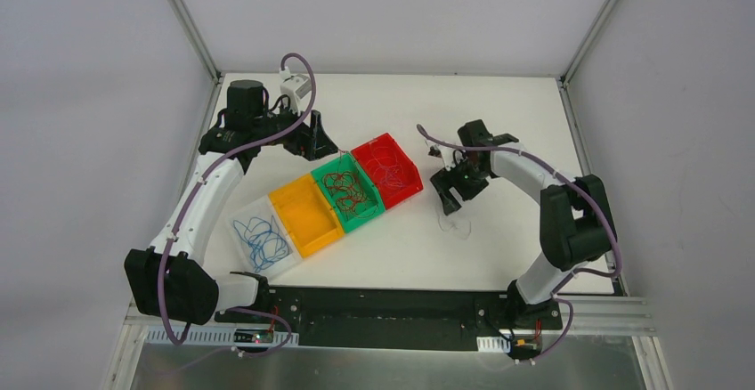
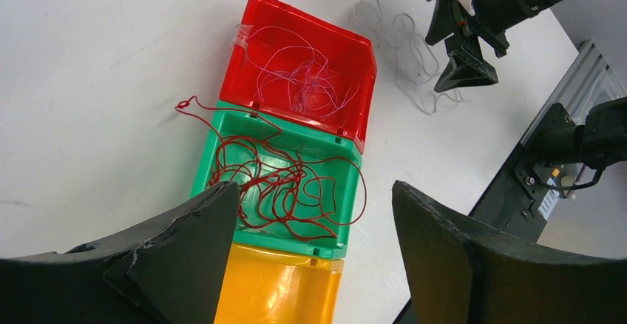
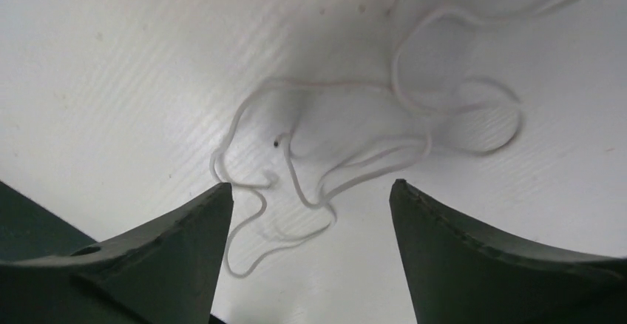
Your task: Untangle the cables
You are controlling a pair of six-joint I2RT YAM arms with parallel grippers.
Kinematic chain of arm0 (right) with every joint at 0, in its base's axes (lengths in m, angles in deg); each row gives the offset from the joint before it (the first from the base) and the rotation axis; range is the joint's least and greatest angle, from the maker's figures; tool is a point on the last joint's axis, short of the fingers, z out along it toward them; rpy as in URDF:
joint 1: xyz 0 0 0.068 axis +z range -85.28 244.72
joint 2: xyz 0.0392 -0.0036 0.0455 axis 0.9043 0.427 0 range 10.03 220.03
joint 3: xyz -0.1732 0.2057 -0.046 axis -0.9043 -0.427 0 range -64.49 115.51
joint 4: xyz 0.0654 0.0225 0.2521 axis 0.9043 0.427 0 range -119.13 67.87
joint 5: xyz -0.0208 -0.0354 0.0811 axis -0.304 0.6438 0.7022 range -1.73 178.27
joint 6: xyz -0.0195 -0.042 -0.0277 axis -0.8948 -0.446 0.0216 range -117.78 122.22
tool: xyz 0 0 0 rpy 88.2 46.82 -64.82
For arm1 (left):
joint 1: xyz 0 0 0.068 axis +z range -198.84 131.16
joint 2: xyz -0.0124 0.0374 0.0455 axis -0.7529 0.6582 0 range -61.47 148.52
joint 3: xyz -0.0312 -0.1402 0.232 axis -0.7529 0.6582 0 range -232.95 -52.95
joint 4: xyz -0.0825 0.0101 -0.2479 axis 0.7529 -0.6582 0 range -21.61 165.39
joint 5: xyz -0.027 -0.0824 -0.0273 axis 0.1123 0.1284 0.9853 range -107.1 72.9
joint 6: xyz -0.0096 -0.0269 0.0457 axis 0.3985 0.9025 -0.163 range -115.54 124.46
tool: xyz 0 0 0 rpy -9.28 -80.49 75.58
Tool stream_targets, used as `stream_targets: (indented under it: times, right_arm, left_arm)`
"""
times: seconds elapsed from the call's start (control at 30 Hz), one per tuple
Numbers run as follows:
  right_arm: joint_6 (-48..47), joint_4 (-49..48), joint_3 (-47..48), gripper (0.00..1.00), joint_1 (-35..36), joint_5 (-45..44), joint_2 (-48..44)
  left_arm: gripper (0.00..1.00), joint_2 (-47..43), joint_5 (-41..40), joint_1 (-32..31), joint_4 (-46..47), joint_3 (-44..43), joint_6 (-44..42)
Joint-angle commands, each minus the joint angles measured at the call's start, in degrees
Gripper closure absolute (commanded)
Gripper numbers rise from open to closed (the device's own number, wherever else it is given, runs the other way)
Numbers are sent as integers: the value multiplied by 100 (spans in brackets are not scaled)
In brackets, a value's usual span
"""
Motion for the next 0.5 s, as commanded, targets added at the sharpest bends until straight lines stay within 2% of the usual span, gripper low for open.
stream_targets:
  times: [0.0, 0.07, 0.1, 0.47]
  right_arm:
    - [1032, -204, 395, 14, 206, -48, 85]
    - [1012, -504, 261, 2, 313, -260, -19]
    - [879, -675, 170, 1, 344, -350, -64]
    - [688, -847, 85, 1, 734, -1288, 352]
  left_arm:
    - [23, -104, -58, -41, 9, -256, 38]
    - [23, -144, -60, -42, 9, -227, 41]
    - [23, -160, -66, -41, 9, -206, 39]
    - [22, -155, -73, -42, 9, -206, 37]
